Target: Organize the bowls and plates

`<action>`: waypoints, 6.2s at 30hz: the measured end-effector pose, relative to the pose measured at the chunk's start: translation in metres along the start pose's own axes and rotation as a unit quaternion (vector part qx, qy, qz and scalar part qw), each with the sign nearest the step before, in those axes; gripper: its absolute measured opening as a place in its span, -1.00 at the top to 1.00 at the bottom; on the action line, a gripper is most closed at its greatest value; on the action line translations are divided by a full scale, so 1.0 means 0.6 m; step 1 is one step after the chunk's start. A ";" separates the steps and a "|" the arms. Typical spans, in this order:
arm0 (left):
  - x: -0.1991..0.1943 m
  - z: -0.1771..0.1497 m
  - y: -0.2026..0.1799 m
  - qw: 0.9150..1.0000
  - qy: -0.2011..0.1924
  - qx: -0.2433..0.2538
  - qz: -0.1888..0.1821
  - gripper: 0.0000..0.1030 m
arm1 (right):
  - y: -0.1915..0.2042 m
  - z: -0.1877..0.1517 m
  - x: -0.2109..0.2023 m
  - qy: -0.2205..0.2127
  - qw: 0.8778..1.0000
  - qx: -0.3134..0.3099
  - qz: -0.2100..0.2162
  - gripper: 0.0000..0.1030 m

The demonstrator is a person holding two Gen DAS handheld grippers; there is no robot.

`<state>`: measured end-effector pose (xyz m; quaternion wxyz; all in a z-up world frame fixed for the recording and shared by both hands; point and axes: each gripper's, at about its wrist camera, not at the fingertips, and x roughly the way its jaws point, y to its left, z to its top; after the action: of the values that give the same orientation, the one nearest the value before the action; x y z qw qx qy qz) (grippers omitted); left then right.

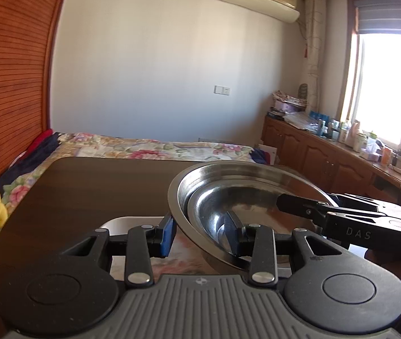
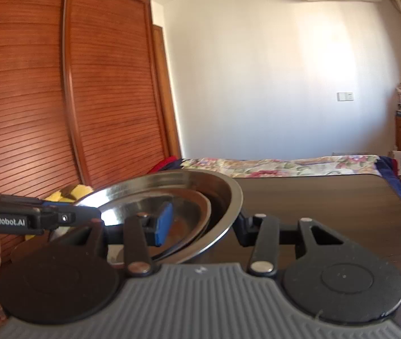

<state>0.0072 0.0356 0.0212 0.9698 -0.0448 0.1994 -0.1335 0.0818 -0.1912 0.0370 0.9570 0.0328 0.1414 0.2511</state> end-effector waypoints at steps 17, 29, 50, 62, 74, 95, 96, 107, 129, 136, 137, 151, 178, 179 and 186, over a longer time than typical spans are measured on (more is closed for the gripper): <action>-0.015 -0.003 0.082 0.999 0.013 -0.022 0.023 0.25 | 0.053 -0.003 0.055 0.045 0.997 0.003 0.057 0.08; -0.011 -0.020 0.099 0.998 0.028 -0.041 0.032 0.25 | 0.076 -0.014 0.074 0.066 0.996 -0.011 0.065 0.08; -0.011 -0.026 0.104 0.998 0.020 -0.034 0.047 0.05 | 0.078 -0.016 0.075 0.066 0.996 -0.013 0.055 -0.12; -0.027 -0.008 0.089 0.997 0.006 -0.007 0.079 -0.12 | 0.057 0.001 0.042 0.055 0.998 -0.006 0.013 -0.13; -0.060 0.030 0.024 0.995 -0.035 0.034 0.081 -0.50 | 0.043 0.022 -0.011 0.027 1.000 -0.003 -0.008 -0.13; -0.064 0.079 -0.082 0.990 -0.061 0.075 0.107 -0.99 | 0.011 0.067 -0.074 -0.018 0.991 0.001 -0.132 -1.00; -0.063 0.078 -0.085 0.990 -0.059 0.073 0.106 -0.99 | 0.009 0.066 -0.073 -0.014 0.990 0.003 -0.138 -1.00; -0.067 0.065 -0.104 0.990 -0.058 0.079 0.102 -0.99 | 0.012 0.064 -0.080 -0.011 0.985 -0.002 -0.175 -1.00; -0.067 0.019 -0.062 0.988 -0.030 0.062 0.138 -0.99 | 0.027 0.035 -0.076 0.005 0.981 -0.010 -0.193 -1.00; -0.057 -0.007 -0.046 0.987 -0.014 0.058 0.146 -0.99 | 0.024 0.020 -0.065 0.015 0.980 -0.011 -0.196 -1.00; -0.056 -0.008 -0.044 0.987 -0.013 0.057 0.147 -0.99 | 0.024 0.018 -0.063 0.017 0.980 -0.009 -0.196 -1.00; -0.037 -0.030 -0.044 0.989 -0.003 0.051 0.140 -0.99 | 0.020 -0.010 -0.057 0.007 0.976 -0.028 -0.215 -1.00; -0.035 -0.032 -0.042 0.988 -0.004 0.054 0.146 -0.99 | 0.019 -0.011 -0.049 0.015 0.977 -0.014 -0.211 -1.00; -0.035 -0.032 -0.042 0.988 -0.004 0.053 0.146 -0.99 | 0.020 -0.011 -0.049 0.015 0.977 -0.013 -0.210 -1.00; -0.035 -0.032 -0.044 0.988 -0.004 0.055 0.146 -0.99 | 0.020 -0.011 -0.049 0.016 0.978 -0.011 -0.210 -1.00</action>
<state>-0.0253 0.0155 0.0149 0.9806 0.0379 0.1923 -0.0014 0.0496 -0.1955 0.0395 0.9864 -0.0126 0.1571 0.0467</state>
